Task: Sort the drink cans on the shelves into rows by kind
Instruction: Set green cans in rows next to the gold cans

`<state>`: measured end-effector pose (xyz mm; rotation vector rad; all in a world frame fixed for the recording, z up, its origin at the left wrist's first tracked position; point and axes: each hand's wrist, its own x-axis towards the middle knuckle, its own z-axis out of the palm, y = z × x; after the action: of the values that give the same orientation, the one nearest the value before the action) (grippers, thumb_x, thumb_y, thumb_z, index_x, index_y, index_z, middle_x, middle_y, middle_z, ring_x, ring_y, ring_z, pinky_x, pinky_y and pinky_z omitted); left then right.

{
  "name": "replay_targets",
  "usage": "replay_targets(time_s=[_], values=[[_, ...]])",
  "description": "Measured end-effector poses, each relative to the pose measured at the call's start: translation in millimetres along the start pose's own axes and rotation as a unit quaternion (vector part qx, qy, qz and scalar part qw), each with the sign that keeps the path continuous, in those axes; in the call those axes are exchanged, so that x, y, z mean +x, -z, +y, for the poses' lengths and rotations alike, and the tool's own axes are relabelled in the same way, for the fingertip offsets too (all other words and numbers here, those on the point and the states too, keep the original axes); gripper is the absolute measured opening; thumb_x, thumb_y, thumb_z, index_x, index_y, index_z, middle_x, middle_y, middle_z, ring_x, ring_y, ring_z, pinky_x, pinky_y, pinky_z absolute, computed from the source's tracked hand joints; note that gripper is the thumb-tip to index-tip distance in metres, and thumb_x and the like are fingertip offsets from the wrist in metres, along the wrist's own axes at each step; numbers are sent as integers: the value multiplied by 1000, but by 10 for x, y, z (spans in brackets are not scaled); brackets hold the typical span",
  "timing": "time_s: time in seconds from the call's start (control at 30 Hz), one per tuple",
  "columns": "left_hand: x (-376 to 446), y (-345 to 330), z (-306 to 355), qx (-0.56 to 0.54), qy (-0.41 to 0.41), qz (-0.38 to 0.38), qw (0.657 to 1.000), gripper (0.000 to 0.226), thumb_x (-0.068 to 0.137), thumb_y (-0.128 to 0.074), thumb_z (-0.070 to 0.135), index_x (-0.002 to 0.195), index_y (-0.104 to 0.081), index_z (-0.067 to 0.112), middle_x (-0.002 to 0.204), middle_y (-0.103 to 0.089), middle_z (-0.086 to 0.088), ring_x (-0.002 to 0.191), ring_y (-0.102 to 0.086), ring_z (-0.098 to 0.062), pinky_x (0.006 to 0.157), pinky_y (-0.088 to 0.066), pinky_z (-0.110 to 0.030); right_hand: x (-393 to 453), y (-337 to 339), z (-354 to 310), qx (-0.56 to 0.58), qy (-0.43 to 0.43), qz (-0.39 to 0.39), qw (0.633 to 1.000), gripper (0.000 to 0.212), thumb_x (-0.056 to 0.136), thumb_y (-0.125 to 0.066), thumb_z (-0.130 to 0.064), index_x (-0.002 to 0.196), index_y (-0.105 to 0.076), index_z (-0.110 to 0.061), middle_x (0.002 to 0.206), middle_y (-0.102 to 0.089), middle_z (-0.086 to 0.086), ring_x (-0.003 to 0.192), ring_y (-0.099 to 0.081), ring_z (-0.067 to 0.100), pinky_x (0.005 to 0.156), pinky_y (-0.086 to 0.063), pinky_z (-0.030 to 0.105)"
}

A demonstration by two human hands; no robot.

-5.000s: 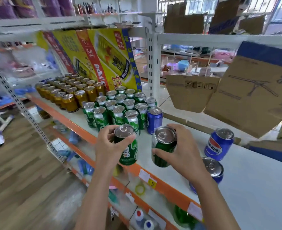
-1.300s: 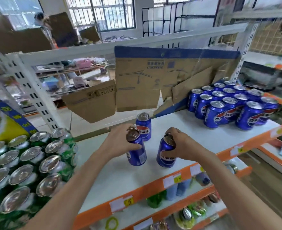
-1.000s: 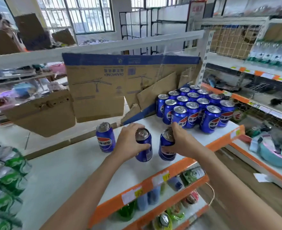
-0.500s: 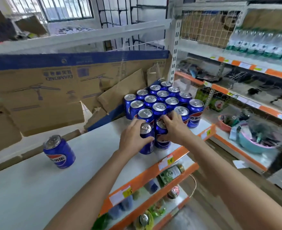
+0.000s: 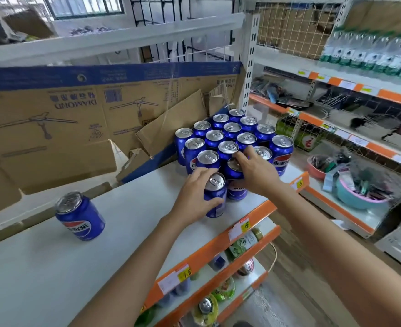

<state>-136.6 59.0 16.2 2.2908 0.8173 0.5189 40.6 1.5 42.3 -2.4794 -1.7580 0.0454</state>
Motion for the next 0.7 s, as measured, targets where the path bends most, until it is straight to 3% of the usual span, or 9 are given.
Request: replay_targets(time_s=[0.2, 0.37, 0.5, 0.6, 0.7], values=[[-57, 54, 31, -47, 60, 3, 997, 67, 71, -79, 22, 128, -45, 38, 122, -35, 4, 114, -46, -13, 95, -39, -22, -77, 21, 158, 80, -4, 4, 997, 80, 78, -67, -51, 145, -29, -28, 133, -34, -3, 109, -53, 22, 69, -50, 35], [-131, -69, 119, -48, 97, 98, 989, 67, 71, -80, 25, 128, -47, 37, 115, -37, 10, 106, -46, -5, 87, -39, -16, -159, -134, 169, 150, -46, 53, 986, 77, 79, -66, -51, 145, -30, -33, 141, -29, -7, 112, -53, 24, 74, -49, 35], [-104, -273, 172, 23, 122, 179, 976, 66, 70, -78, 42, 128, -46, 36, 111, -35, 13, 108, -47, -9, 86, -44, -23, -168, -212, 285, 218, 0, 79, 973, 71, 79, -69, -44, 141, -34, -33, 134, -36, -11, 112, -52, 17, 73, -46, 32], [-39, -358, 203, -1, 197, 227, 954, 67, 62, -78, 55, 117, -45, 37, 113, -38, 9, 111, -48, -16, 84, -48, -35, -143, -225, 355, 246, 54, 73, 965, 66, 80, -70, -41, 137, -37, -31, 138, -38, -14, 114, -52, 15, 75, -48, 33], [25, -456, 270, 33, 273, 268, 923, 73, 58, -74, 65, 113, -40, 30, 118, -41, 1, 112, -46, -20, 79, -44, -34, -80, -190, 421, 224, 93, 46, 969, 67, 80, -68, -44, 136, -37, -28, 137, -38, -14, 114, -52, 15, 78, -50, 36]])
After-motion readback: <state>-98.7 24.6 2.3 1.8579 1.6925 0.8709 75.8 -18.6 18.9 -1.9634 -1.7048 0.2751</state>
